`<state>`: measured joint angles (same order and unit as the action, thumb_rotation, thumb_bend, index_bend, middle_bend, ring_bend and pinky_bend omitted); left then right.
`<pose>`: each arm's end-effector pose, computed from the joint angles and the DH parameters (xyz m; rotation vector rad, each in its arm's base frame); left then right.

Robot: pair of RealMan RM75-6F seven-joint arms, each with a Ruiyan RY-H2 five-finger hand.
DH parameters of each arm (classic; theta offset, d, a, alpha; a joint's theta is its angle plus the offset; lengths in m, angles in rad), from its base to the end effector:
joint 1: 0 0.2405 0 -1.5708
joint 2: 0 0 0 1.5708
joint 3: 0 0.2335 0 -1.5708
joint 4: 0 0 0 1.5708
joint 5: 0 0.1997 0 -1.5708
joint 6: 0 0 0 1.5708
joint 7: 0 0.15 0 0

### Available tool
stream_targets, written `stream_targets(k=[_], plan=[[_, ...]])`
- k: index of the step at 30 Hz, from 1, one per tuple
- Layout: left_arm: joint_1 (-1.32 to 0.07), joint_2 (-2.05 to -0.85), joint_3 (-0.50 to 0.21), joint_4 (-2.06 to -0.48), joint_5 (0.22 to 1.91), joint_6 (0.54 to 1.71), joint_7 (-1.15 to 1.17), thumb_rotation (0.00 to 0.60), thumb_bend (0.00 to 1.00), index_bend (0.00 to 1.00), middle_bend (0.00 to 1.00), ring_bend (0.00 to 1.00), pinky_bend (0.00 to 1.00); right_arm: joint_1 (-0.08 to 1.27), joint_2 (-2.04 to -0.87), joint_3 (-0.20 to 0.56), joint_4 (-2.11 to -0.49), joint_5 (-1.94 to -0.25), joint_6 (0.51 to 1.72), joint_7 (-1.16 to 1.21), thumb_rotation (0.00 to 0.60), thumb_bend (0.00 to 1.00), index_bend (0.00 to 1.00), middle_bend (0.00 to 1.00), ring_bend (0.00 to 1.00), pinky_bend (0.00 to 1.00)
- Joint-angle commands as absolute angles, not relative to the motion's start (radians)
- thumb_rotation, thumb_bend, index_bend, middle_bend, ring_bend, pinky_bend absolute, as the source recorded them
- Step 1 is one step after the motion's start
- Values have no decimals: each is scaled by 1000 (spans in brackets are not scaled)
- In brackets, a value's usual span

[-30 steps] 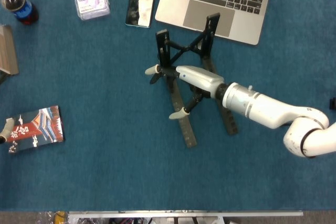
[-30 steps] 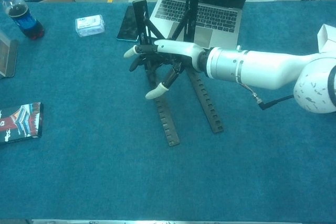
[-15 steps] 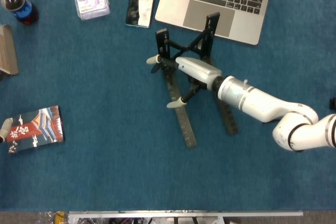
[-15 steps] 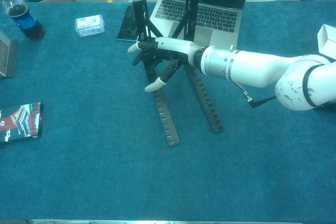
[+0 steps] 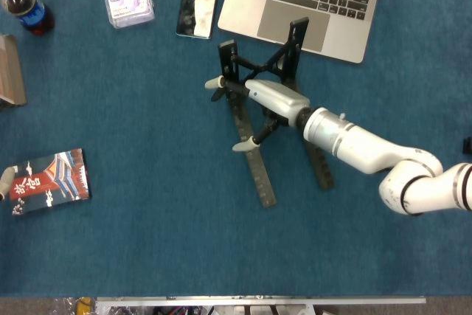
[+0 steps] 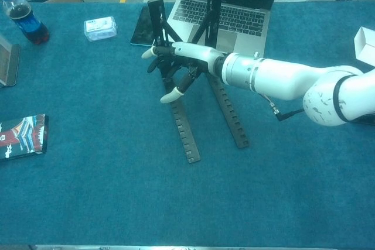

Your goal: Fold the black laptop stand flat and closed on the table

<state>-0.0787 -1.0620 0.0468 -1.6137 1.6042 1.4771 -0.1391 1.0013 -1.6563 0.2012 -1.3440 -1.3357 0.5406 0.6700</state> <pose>-0.2869 0.1622 0.1552 -1.4912 -1.0174 -0.9399 -0.0458 -0.3251 -0.0806 2.0539 -1.8773 1.1105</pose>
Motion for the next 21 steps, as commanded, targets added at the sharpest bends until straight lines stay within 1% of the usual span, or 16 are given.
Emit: stream_targets(k=[1, 6, 13, 21], plan=[[-78, -1061, 47, -1614, 1604, 1477, -140, 600, 351, 16, 39, 0, 0, 990, -1621, 201, -1413, -1358, 558, 673, 600, 0, 133, 234, 109, 238], [-75, -1061, 48, -1614, 1603, 1479, -140, 600, 350, 17, 40, 0, 0, 965, -1548, 208, -1517, -1408, 615, 694, 600, 0, 133, 234, 109, 238], [-77, -1065, 49, -1611, 1599, 1471, -141, 600, 350, 16, 39, 0, 0, 916, -1436, 218, -1641, -1483, 749, 695, 600, 0, 133, 234, 110, 238], [-82, -1069, 47, -1613, 1605, 1467, -139, 600, 351, 17, 39, 0, 0, 871, -1339, 226, -1737, -1500, 846, 660, 600, 0, 133, 234, 111, 238]])
